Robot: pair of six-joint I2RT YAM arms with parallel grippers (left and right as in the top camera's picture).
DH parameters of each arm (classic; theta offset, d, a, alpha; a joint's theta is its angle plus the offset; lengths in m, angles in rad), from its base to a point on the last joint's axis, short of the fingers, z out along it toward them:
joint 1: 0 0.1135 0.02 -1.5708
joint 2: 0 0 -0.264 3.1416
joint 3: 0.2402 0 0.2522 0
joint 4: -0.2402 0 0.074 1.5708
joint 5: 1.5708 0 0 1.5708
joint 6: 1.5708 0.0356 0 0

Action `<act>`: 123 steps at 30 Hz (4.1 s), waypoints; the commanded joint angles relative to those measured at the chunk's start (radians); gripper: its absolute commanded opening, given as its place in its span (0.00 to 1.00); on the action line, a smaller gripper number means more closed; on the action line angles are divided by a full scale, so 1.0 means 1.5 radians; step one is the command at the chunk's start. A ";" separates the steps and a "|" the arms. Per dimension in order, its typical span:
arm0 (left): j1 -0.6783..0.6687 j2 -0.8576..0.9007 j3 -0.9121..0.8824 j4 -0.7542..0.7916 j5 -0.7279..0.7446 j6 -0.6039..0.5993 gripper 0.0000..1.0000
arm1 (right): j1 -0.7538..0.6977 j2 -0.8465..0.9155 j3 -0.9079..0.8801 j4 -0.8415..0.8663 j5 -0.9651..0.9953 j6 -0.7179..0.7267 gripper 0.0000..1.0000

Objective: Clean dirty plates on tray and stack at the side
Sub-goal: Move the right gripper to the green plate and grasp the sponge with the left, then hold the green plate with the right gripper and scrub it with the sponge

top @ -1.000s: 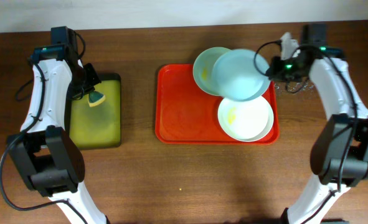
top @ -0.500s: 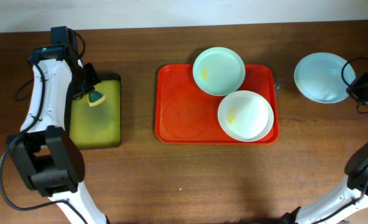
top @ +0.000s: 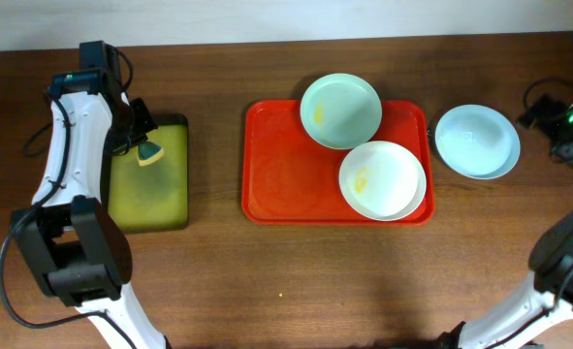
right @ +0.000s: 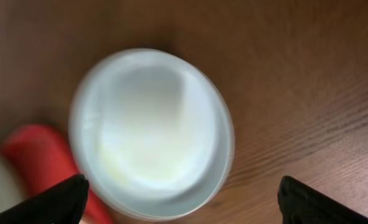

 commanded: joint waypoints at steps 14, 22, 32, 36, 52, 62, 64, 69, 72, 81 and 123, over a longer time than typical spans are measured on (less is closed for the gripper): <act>-0.003 -0.003 0.006 0.001 0.005 -0.002 0.00 | 0.381 0.104 0.026 0.113 0.090 0.089 0.98; -0.003 -0.003 0.006 0.000 0.005 -0.002 0.00 | 0.400 0.190 0.026 0.149 0.098 0.121 0.65; -0.003 -0.003 0.006 0.001 0.005 -0.002 0.00 | 0.455 0.232 0.026 0.157 0.097 0.124 0.04; -0.003 -0.003 0.006 0.001 0.005 -0.002 0.00 | 0.501 0.228 0.031 0.132 0.008 0.056 0.04; -0.003 0.001 -0.045 0.073 0.002 -0.002 0.00 | 0.603 0.221 0.024 -0.076 0.040 0.042 0.43; -0.001 0.131 -0.046 0.110 -0.038 -0.002 0.00 | 0.603 0.221 -0.020 -0.014 0.039 0.042 0.10; 0.000 0.149 -0.046 0.110 -0.037 -0.002 0.00 | 0.603 0.221 -0.020 -0.012 0.039 0.042 0.10; 0.000 0.162 -0.042 0.098 -0.038 -0.002 0.00 | 0.603 0.221 -0.020 -0.007 0.039 0.045 0.10; 0.000 0.137 0.012 0.031 -0.037 -0.002 0.00 | 0.603 0.221 -0.020 -0.006 0.039 0.047 0.10; -0.052 0.027 0.029 -0.012 0.224 0.064 0.00 | 0.603 0.221 -0.020 0.022 0.039 0.075 0.38; -0.317 0.154 -0.025 0.167 -0.092 0.016 0.00 | 0.603 0.221 -0.035 -0.001 0.085 0.161 0.04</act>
